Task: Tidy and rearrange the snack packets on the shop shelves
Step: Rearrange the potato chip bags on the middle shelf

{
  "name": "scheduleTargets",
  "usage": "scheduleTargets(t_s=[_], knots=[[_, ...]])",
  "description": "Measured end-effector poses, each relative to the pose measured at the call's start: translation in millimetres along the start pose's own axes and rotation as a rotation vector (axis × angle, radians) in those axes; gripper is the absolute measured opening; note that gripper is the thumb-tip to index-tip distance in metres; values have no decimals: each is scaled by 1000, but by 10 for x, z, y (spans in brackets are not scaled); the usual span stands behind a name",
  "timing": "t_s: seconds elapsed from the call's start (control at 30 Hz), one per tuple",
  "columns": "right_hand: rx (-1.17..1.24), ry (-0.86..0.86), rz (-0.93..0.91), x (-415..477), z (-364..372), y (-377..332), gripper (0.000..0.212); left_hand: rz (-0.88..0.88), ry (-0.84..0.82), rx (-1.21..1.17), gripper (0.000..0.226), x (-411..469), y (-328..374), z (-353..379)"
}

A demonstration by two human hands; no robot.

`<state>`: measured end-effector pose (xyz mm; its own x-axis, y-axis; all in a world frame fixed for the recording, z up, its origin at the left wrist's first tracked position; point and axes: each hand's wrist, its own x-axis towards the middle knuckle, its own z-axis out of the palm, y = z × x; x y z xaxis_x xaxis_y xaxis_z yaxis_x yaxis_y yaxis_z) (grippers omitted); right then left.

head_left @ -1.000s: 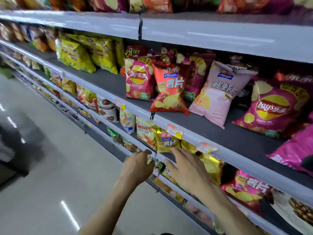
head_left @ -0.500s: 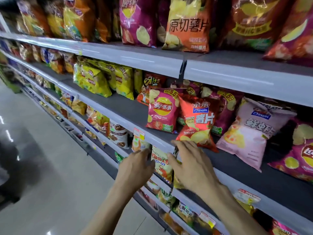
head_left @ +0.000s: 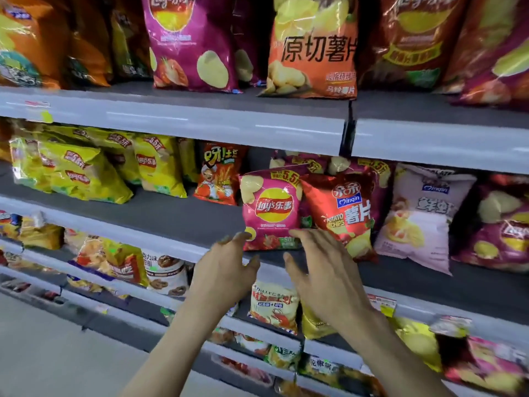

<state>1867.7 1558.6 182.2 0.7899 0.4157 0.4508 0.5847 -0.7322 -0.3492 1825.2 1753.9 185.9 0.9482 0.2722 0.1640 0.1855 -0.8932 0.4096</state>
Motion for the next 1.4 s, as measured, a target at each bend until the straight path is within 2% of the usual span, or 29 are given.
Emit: scheduleTargets(t_s=[0.17,0.27,0.4,0.53,0.7,0.8,0.87,1.03,1.13,1.4], knots=[[-128,154,145,-127,-313,324,45,232,-78,-252,31,266,384,283],[-233,169,247,-186,-513,623,49,276,-101,-449,33,434,719,521],[-299,217,380,-347,-729,1039,53,122,-204,-664,59,594,1061,803],[-221,305,500,-537,-912,1511,55,-20,-179,-762,83,698,1268,979],[67,343,789,-623,-1065,2165,89,-151,-124,-884,95,740,1440,1092],[202,402,840,-574,-1084,2545,109,-169,-91,-947,106,782,1458,1131],[244,411,886,-505,-1093,2758,115,-155,-58,-982,115,784,1450,1165],[332,415,953,-347,-1036,3098,134,-76,-58,-1034,97,658,1538,1164],[349,453,974,-289,-983,3256,140,-38,-75,-1019,94,585,1567,1165],[397,532,1024,-257,-1017,3398,135,0,-50,-1069,87,407,1602,930]])
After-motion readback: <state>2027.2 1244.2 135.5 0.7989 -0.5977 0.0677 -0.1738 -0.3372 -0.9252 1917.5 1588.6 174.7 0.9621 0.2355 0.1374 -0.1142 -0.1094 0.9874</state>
